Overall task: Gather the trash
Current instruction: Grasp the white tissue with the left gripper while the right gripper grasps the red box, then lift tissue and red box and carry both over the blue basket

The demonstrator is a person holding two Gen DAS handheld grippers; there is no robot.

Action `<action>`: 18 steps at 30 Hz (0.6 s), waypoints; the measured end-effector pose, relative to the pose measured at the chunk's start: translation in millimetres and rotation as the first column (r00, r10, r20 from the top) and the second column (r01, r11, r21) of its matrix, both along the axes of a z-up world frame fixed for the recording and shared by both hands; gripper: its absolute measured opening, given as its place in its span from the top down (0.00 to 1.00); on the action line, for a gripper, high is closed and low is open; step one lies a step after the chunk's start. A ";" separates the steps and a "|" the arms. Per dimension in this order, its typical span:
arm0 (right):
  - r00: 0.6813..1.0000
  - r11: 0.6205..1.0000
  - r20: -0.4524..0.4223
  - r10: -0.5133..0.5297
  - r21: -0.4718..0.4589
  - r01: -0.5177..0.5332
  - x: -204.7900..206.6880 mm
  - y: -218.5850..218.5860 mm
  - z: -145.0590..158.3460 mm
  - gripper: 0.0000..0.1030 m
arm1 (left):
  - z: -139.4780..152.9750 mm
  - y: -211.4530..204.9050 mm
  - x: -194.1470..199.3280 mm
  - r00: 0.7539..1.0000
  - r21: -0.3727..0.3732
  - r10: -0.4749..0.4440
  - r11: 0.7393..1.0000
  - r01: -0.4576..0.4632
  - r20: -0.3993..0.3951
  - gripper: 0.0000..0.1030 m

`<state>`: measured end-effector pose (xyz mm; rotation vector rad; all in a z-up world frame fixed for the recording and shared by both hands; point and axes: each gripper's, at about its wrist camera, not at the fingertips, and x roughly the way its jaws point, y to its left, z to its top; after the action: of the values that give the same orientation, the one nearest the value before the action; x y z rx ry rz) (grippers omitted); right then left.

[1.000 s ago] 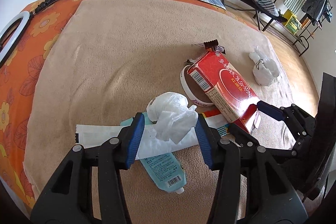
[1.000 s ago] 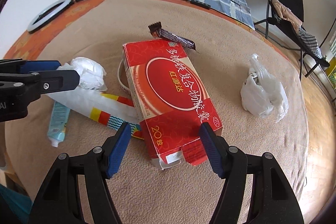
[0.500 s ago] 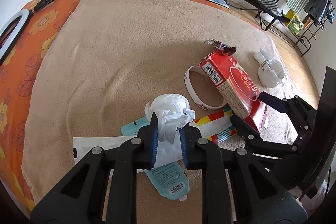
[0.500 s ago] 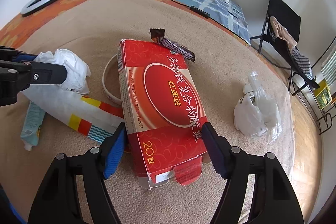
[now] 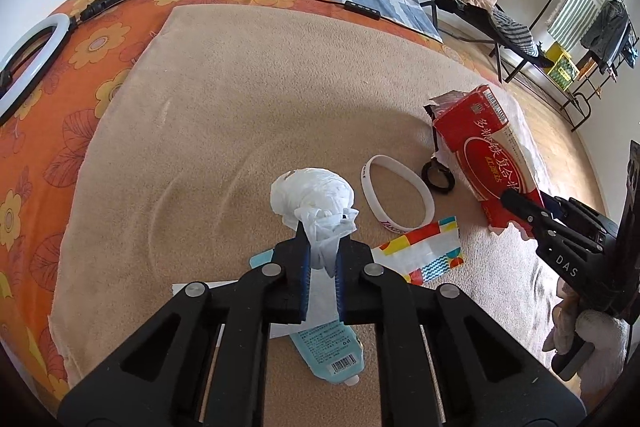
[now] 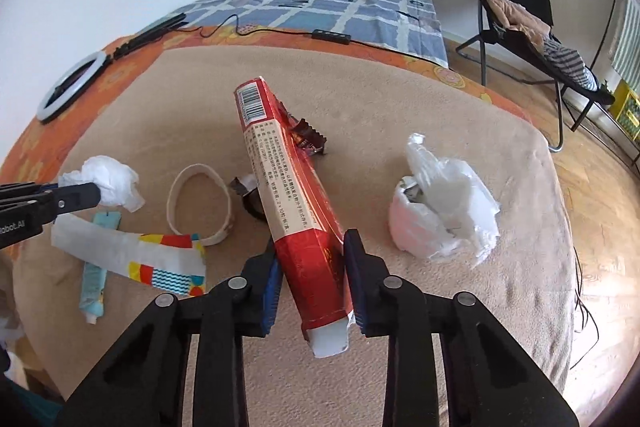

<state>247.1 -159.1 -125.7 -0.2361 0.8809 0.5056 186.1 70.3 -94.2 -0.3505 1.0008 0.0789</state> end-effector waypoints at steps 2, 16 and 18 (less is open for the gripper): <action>1.000 1.000 -0.003 -0.007 0.020 0.007 2.0 -3.3 1.3 0.77 | 0.1 -0.1 0.4 1.000 -0.001 0.000 1.000 0.000 0.000 0.93; 0.998 0.985 -0.025 0.050 0.166 -0.045 -16.7 -17.4 34.7 0.86 | 15.6 5.2 -8.7 0.999 0.006 0.006 1.000 -0.006 0.041 0.93; 0.998 0.988 -0.026 0.052 0.146 -0.048 -24.3 -21.1 37.7 0.86 | 17.3 5.5 -11.2 0.999 0.008 0.001 1.000 -0.002 0.044 0.93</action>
<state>222.7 -180.2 -88.1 -0.1182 0.8645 0.6183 174.9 75.7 -76.9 -0.3441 0.9561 0.0761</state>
